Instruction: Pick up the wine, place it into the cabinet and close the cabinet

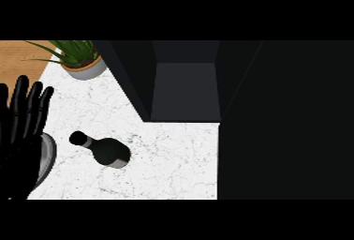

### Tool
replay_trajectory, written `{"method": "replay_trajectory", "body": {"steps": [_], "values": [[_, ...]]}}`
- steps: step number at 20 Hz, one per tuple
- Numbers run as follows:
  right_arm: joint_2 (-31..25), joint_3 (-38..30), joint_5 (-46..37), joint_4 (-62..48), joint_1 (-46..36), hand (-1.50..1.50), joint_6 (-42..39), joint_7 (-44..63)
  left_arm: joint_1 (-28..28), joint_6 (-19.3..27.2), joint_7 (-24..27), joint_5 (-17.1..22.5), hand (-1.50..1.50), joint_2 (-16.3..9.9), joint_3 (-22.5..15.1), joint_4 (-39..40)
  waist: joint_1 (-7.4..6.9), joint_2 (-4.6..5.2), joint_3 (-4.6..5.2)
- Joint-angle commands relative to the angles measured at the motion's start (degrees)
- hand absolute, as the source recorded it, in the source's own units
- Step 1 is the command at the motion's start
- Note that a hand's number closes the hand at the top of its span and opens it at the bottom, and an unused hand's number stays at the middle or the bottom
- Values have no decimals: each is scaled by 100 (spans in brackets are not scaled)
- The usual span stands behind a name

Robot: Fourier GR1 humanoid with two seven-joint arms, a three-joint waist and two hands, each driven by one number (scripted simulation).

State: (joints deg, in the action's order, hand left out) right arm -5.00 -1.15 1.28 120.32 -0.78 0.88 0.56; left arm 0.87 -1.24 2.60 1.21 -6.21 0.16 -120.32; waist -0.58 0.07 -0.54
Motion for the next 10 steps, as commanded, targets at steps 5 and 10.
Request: {"method": "replay_trajectory", "body": {"steps": [5,10], "values": [[-40,305,-136,458,584,-150,-181,95,81,-1744,609,1417,-150,-562,-288,-58,121,-31,67],[-137,857,724,808,818,-150,-871,594,685,-2193,-419,2899,-150,-328,-1071,-143,80,-40,57]]}}
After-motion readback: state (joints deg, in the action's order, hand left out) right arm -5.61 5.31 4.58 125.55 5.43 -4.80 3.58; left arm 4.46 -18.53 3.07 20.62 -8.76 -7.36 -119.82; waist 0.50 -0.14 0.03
